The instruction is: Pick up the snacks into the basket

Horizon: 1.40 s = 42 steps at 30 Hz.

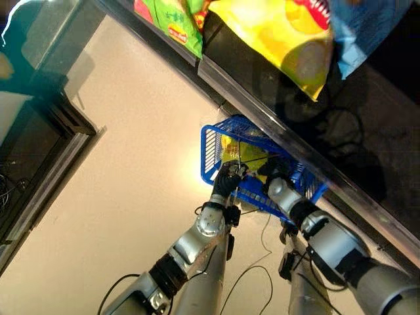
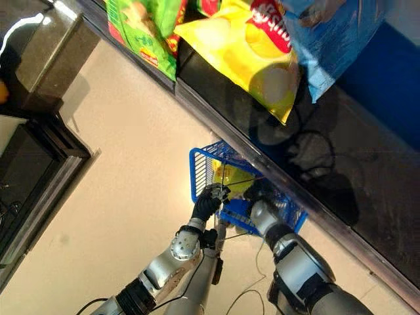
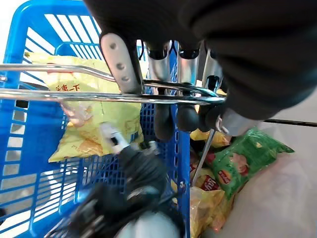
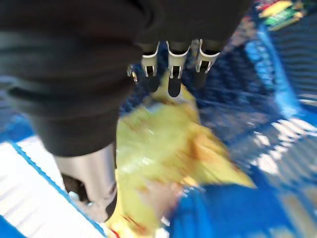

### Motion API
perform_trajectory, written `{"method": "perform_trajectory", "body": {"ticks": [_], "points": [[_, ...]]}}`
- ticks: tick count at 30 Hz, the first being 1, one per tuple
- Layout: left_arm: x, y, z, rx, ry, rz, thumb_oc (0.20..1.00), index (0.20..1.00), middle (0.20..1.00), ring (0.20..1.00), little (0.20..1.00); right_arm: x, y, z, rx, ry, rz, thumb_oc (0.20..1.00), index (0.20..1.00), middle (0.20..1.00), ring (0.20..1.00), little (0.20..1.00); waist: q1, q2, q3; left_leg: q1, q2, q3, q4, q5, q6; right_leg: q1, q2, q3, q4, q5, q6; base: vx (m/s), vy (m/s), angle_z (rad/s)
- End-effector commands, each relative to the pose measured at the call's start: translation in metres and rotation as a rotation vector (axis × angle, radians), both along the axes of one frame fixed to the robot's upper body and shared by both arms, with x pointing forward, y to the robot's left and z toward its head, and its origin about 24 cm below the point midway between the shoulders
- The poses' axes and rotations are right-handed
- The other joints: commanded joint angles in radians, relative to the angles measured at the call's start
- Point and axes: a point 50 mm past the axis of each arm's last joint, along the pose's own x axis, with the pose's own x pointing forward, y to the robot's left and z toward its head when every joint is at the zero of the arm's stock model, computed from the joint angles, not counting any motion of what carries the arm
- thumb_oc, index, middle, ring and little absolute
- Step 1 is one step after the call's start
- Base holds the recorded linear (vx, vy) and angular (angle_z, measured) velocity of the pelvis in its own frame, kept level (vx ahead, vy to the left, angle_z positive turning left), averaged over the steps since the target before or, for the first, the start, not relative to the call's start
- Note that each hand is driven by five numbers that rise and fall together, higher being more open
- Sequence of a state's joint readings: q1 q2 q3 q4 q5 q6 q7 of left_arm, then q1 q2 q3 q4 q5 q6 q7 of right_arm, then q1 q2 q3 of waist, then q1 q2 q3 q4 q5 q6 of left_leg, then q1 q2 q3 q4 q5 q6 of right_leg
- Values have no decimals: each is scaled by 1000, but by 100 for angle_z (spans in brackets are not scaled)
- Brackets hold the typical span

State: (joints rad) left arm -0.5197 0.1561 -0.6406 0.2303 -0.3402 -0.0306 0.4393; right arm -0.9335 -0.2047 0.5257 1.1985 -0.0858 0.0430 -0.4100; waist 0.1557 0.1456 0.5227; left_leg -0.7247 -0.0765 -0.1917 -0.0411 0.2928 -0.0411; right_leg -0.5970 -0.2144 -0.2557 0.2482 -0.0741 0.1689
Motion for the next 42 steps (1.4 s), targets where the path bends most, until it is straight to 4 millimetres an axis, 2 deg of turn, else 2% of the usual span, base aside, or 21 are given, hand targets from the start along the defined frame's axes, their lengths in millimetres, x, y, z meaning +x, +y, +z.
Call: {"method": "perform_trajectory", "body": {"ticks": [1, 4, 9, 11, 12, 15, 16, 18, 19, 20, 21, 22, 24, 26, 27, 28, 29, 32, 35, 39, 42], "points": [[-2, -22, 40, -108, -161, -74, 200, 200, 200, 200, 200, -14, 6, -25, 58, 70, 36, 1000, 1000, 1000, 1000, 1000, -23, -19, -3, 74, 15, 150, 84, -167, -21, 16, 6, 45, -225, 236, -4, -8, 7, -6], [9, 4, 19, -48, -105, 45, 200, 200, 200, 200, 200, -36, 8, -55, 138, 127, 62, 1000, 1000, 1000, 1000, 1000, -60, -59, -3, 152, 26, 167, 82, -180, -17, 75, 19, 61, -230, 231, -8, -8, -33, -18], [20, 52, -31, 93, 67, 228, 200, 200, 200, 200, 200, -66, -25, -83, 281, 197, -12, 1000, 1000, 1000, 1000, 1000, -115, -111, -3, 279, 39, 184, 70, -194, -9, 172, 34, 81, -227, 217, -13, 7, -51, -30], [18, 84, -64, 206, 183, 325, 200, 200, 200, 200, 200, -82, -44, -95, 275, 228, -29, 1000, 1000, 1000, 1000, 1000, -138, -134, -3, 357, 47, 195, 60, -205, -6, 234, 46, 94, -229, 208, -16, 32, -85, -27], [18, 98, -75, 246, 228, 383, 200, 200, 200, 200, 200, -86, -48, -93, 279, 207, -31, 1000, 1000, 1000, 1000, 1000, -148, -145, -3, 385, 51, 200, 55, -204, -4, 257, 53, 98, -228, 206, -18, 22, -63, -22], [16, 111, -83, 297, 262, 430, 200, 200, 200, 200, 200, -90, -53, -92, 292, 189, -41, 1000, 1000, 1000, 1000, 1000, -155, -153, -3, 414, 54, 204, 49, -206, -3, 279, 58, 104, -229, 203, -19, 25, -42, -15], [11, 131, -99, 344, 333, 504, 200, 200, 200, 200, 200, -99, -57, -90, 321, 154, -54, 1000, 1000, 1000, 1000, 1000, -170, -166, -3, 464, 60, 212, 38, -210, -1, 317, 67, 115, -230, 200, -20, 44, -49, -23], [-1, 153, -125, 403, 470, 586, 200, 200, 200, 200, 200, -111, -61, -89, 379, 122, -63, 1000, 1000, 1000, 1000, 1000, -186, -179, -17, 513, 67, 221, 26, -217, -1, 352, 76, 126, -228, 190, -21, 107, -53, -22], [-25, 174, -158, 484, 648, 631, 200, 200, 200, 200, 200, -126, -67, -90, 418, 105, -69, 1000, 1000, 1000, 1000, 1000, -205, -190, -62, 546, 72, 232, 15, -224, 0, 376, 87, 138, -229, 179, -24, 168, -35, -14], [-37, 180, -170, 495, 714, 648, 200, 200, 200, 200, 200, -135, -70, -92, 432, 107, -73, 1000, 1000, 1000, 1000, 1000, -212, -193, -87, 555, 73, 236, 13, -226, 0, 383, 88, 140, -230, 178, -25, 147, -20, -16], [-37, 180, -170, 496, 715, 647, 200, 200, 200, 200, 200, -135, -70, -92, 431, 108, -74, 1000, 1000, 1000, 1000, 1000, -211, -193, -88, 555, 73, 236, 13, -226, 0, 383, 88, 140, -230, 177, -25, 149, -11, -19], [-65, 191, -194, 562, 856, 654, 200, 200, 200, 200, 200, -149, -77, -96, 454, 110, -103, 1000, 1000, 1000, 1000, 1000, -222, -195, -131, 585, 76, 243, 8, -236, 1, 409, 95, 145, -232, 168, -25, 101, -4, -25], [-65, 190, -194, 562, 857, 653, 200, 200, 200, 200, 200, -149, -77, -97, 454, 111, -103, 1000, 1000, 1000, 1000, 1000, -221, -194, -131, 587, 77, 243, 7, -236, 1, 410, 95, 146, -233, 168, -25, 99, 8, -20], [-124, 203, -228, 639, 1090, 645, 200, 200, 200, 200, 200, -175, -90, -107, 510, 126, -203, 1000, 1000, 1000, 1000, 1000, -238, -194, -220, 644, 82, 265, -6, -258, 5, 453, 100, 165, -236, 155, -20, 186, 65, -7], [-124, 203, -228, 639, 1090, 645, 200, 200, 200, 200, 200, -175, -90, -107, 510, 126, -203, 1000, 1000, 1000, 1000, 1000, -237, -194, -220, 644, 82, 266, -6, -258, 5, 453, 100, 165, -236, 155, -20, 168, 111, -5], [-144, 203, -237, 640, 1154, 639, 200, 200, 200, 200, 200, -186, -94, -110, 548, 118, -256, 1000, 1000, 1000, 1000, 1000, -246, -195, -256, 671, 81, 278, -14, -269, 11, 470, 99, 177, -236, 152, -14, 81, 67, -13], [-144, 203, -238, 640, 1155, 638, 200, 200, 200, 200, 200, -187, -95, -110, 547, 119, -257, 1000, 1000, 1000, 1000, 1000, -244, -195, -256, 673, 81, 279, -15, -269, 11, 470, 99, 178, -236, 152, -14, 115, 114, -24], [-167, 196, -248, 668, 1215, 572, 200, 200, 200, 200, 200, -206, -95, -116, 670, 106, -331, 1000, 1000, 1000, 1000, 1000, -266, -193, -301, 718, 73, 313, -35, -284, 26, 483, 90, 201, -214, 150, 3, 65, 170, -25], [-164, 197, -247, 698, 1191, 546, 200, 200, 200, 200, 200, -210, -93, -114, 688, 93, -326, 1000, 1000, 1000, 1000, 1000, -280, -194, -308, 727, 68, 326, -46, -287, 32, 474, 87, 214, -195, 158, 17, -14, 121, -21], [-153, 202, -242, 770, 1147, 511, 200, 200, 200, 200, 200, -204, -92, -98, 716, 13, -292, 1000, 1000, 1000, 1000, 1000, -305, -206, -300, 723, 60, 370, -46, -292, 35, 440, 69, 245, -199, 205, 48, -104, 131, -27], [-144, 211, -236, 767, 1117, 549, 200, 200, 200, 200, 200, -195, -90, -81, 741, -68, -255, 1000, 1000, 1000, 1000, 1000, -294, -199, -295, 714, 87, 408, -46, -276, 31, 426, 58, 193, -160, 191, 42, -113, 21, -63]]}}
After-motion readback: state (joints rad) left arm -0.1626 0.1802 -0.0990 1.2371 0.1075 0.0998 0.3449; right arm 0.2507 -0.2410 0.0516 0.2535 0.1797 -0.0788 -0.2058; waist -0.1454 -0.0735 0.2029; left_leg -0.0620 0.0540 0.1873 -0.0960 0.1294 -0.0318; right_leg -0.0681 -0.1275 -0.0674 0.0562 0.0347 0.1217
